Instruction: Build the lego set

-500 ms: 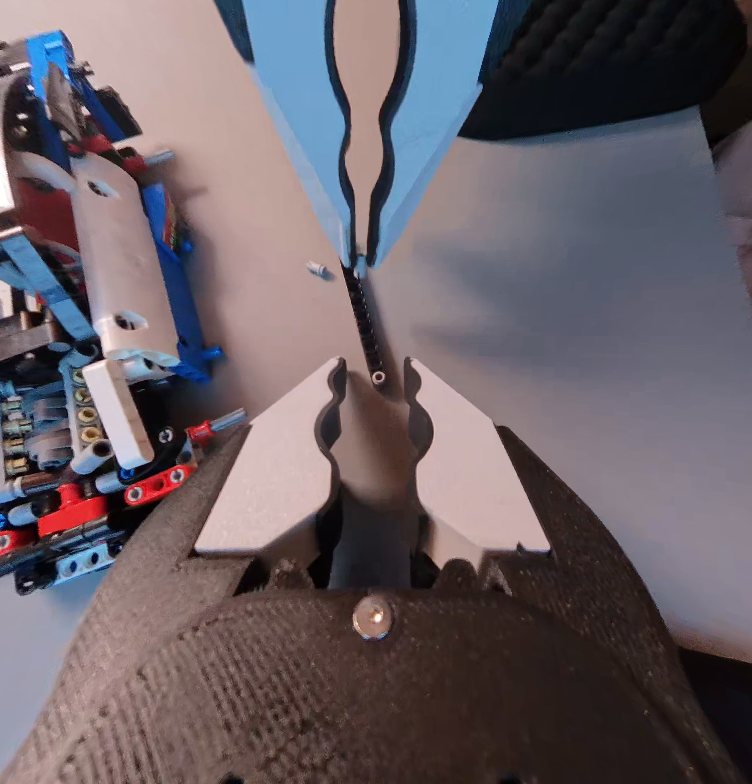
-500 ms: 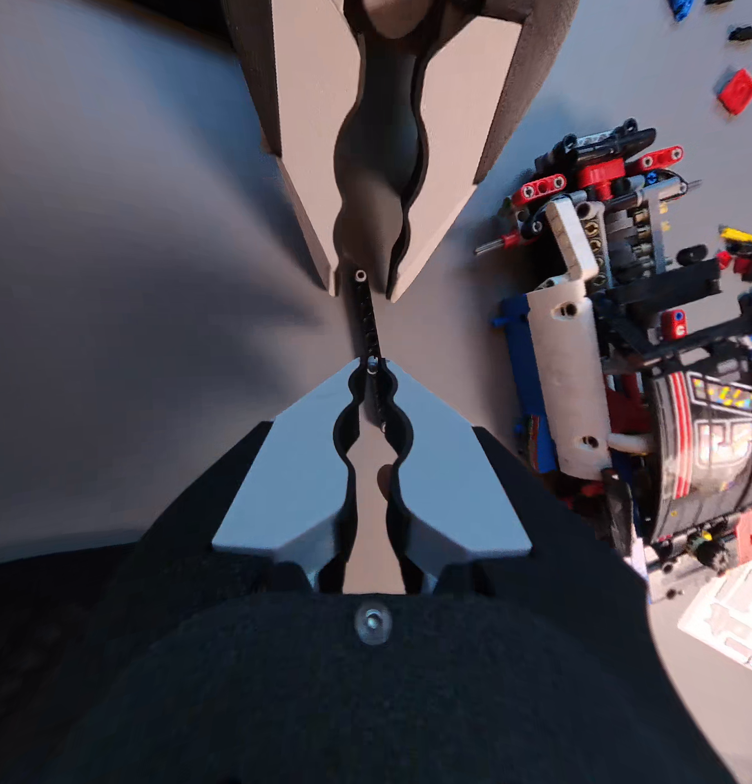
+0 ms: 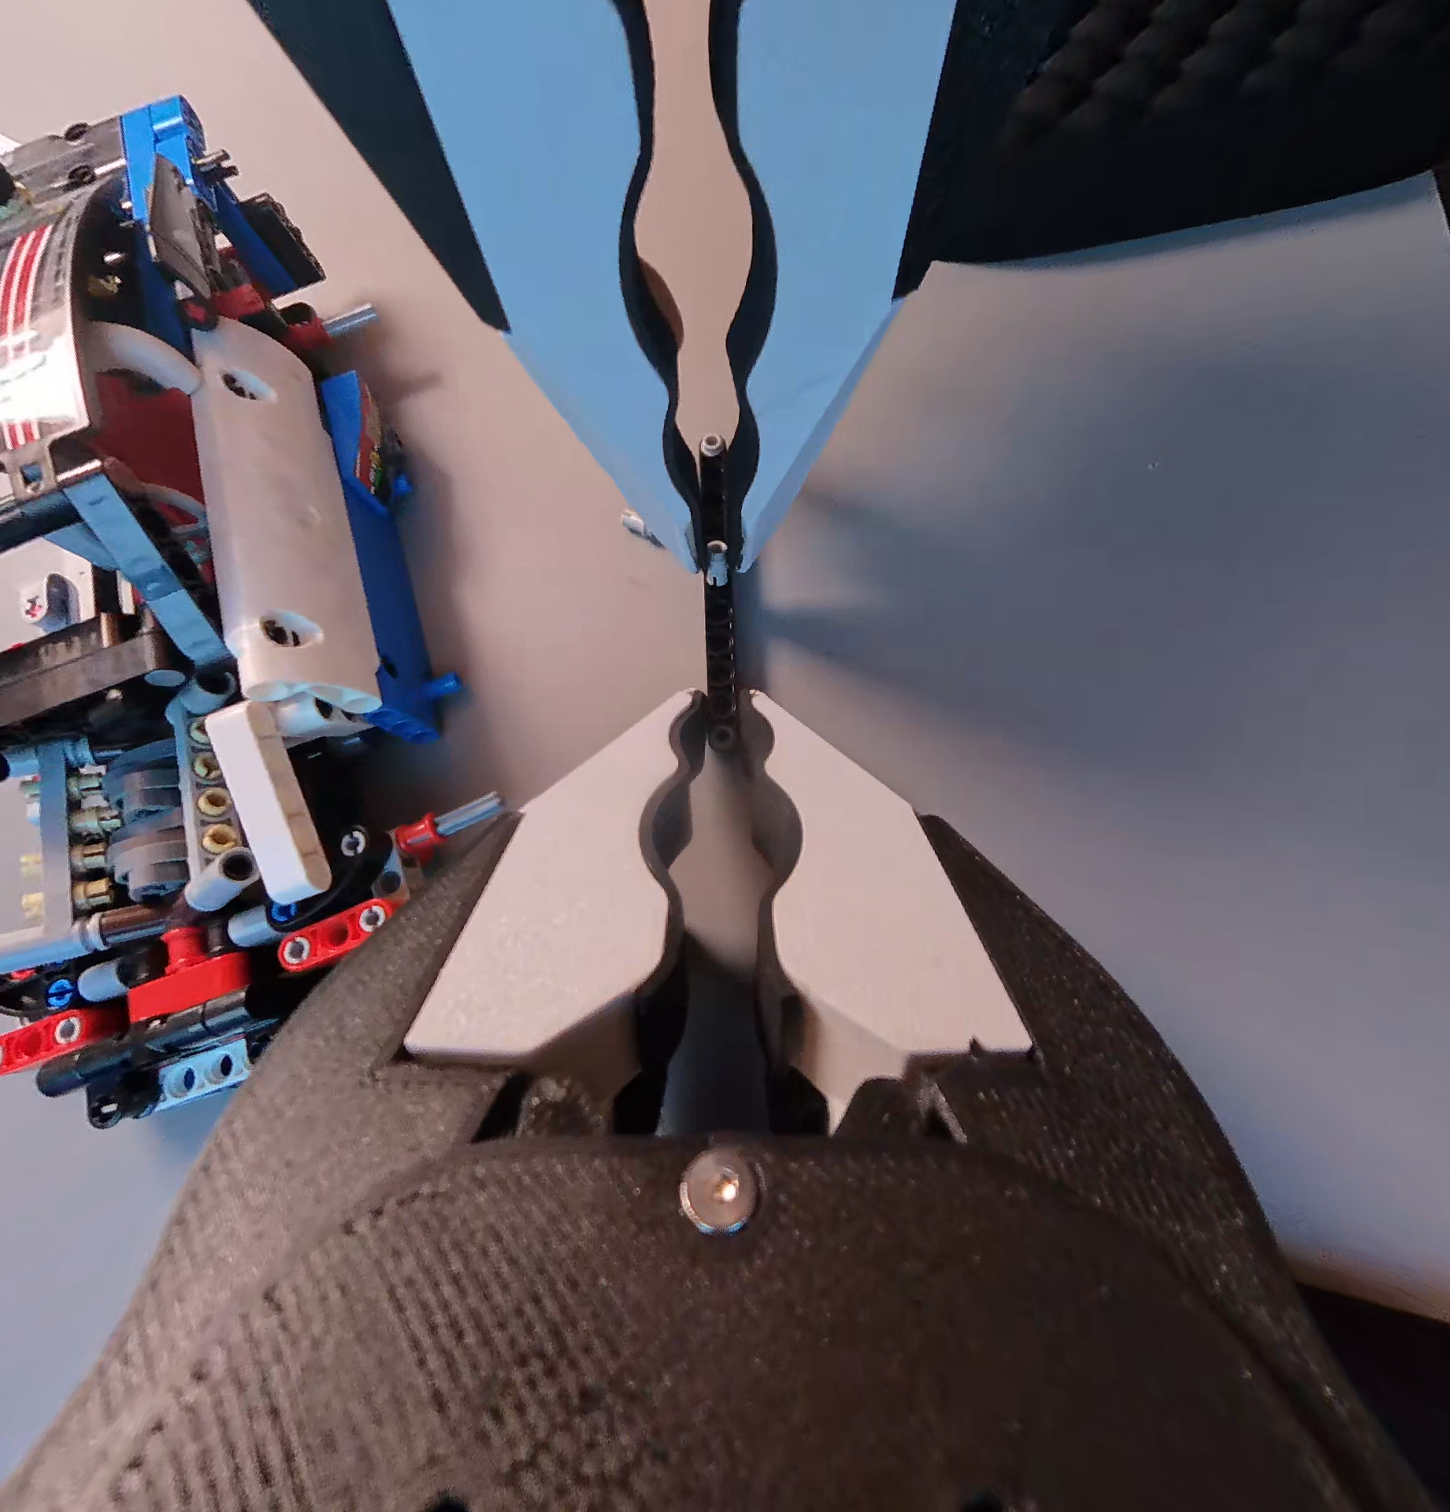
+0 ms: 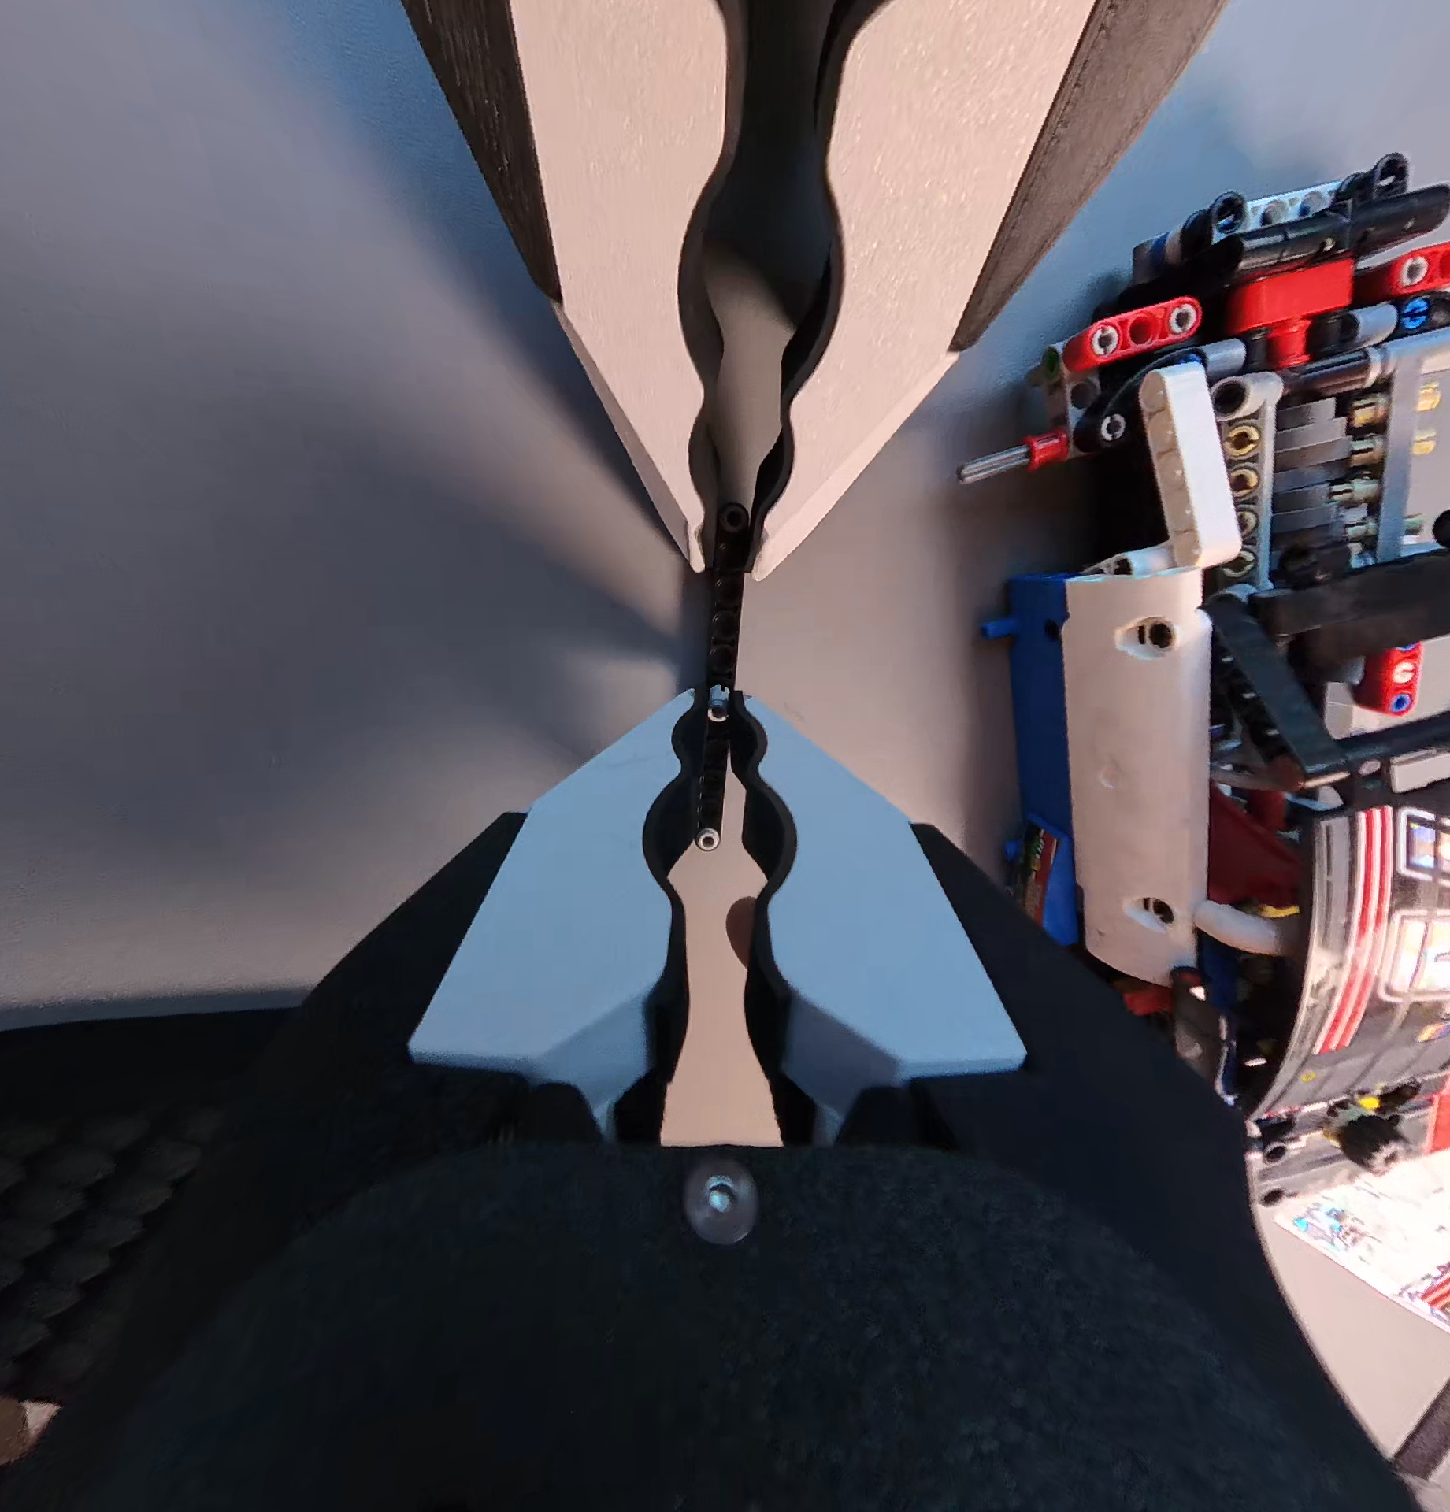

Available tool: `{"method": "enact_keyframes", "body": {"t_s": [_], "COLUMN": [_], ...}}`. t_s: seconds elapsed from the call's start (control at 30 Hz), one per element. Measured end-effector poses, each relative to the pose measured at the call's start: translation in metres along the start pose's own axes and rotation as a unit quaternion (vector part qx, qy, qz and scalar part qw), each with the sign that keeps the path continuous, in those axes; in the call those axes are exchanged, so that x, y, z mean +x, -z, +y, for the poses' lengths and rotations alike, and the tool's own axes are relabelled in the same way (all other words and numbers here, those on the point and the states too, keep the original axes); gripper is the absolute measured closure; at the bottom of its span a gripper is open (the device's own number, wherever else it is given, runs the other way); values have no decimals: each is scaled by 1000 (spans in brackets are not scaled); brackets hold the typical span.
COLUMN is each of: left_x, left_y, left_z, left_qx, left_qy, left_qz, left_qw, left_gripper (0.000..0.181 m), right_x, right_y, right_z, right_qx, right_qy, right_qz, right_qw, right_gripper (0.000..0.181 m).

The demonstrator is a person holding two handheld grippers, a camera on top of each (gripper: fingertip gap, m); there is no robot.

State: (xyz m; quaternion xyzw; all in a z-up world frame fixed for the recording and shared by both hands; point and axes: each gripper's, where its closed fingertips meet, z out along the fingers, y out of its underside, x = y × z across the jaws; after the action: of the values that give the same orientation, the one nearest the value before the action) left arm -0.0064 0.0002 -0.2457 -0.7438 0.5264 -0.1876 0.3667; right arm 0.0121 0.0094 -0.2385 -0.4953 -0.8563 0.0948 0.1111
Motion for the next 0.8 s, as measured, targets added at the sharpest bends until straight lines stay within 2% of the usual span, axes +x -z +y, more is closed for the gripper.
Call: {"method": "enact_keyframes", "body": {"t_s": [0.27, 0.5, 0.8], "left_x": [0, -1, 0], "left_y": [0, 0, 0], "left_z": [0, 0, 0], "left_qx": [5, 5, 3], "left_qy": [-7, -8, -6], "left_qz": [-10, -15, -18], "left_qw": [1000, 1000, 1000], "left_gripper": [175, 175, 175], "right_x": [1, 0, 0], "right_y": [-2, -3, -6], "right_z": [0, -2, -1], "right_qx": [-20, -2, -15], "right_qy": [-18, -32, -18], "right_qz": [-33, -20, 23], "right_qw": [999, 999, 999], "right_gripper": [179, 180, 179]}}
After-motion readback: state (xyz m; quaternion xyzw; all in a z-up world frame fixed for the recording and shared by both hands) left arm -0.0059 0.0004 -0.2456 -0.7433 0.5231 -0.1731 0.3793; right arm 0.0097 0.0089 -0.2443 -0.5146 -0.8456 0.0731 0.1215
